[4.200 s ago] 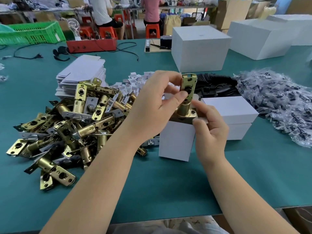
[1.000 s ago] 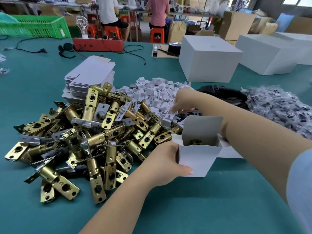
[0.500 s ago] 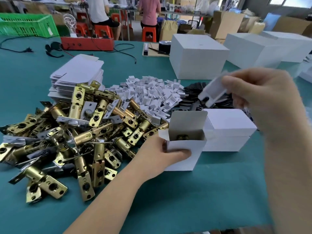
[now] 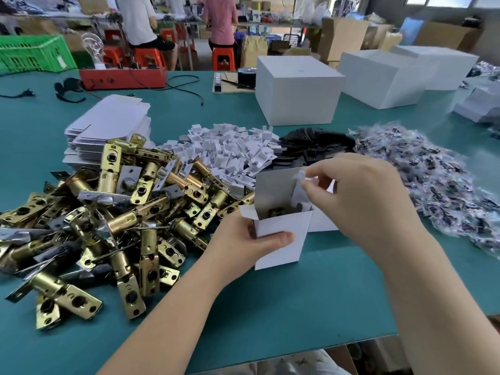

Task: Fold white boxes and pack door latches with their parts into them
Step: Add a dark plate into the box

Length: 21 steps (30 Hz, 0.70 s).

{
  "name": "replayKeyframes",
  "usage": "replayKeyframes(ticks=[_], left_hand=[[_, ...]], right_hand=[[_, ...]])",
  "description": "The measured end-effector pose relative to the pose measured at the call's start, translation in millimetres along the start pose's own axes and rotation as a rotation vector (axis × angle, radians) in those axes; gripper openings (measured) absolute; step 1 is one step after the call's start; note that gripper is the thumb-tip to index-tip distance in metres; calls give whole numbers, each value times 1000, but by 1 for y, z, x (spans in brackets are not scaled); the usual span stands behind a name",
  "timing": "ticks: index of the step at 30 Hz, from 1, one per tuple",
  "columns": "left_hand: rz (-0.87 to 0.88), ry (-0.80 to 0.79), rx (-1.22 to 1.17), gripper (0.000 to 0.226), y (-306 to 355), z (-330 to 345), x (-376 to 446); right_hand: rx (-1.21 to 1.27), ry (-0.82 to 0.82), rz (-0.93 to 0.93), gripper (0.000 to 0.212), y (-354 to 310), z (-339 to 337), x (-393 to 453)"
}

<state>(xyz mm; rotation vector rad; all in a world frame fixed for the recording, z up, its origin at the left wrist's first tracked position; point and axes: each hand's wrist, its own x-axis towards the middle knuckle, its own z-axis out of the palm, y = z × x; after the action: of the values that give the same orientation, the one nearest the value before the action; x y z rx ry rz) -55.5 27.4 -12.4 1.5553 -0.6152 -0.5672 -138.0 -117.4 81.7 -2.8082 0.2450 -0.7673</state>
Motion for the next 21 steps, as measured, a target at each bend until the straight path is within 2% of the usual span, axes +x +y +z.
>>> replayKeyframes(ticks=[9,13,18,21], left_hand=[[-2,11,61,29,-1,0,0],[-18,1,56,36,-3,0,1],[0,-16,46,23,0,1,-1],[26,-25,69,30,-1,0,-1]], right_hand=[[22,-34,11,13,-8,2,1],[20,-178,57,16,-7,7,-3],[-130,-203,110,34,-7,8,-6],[-216,-365,73,59,-5,10,-4]])
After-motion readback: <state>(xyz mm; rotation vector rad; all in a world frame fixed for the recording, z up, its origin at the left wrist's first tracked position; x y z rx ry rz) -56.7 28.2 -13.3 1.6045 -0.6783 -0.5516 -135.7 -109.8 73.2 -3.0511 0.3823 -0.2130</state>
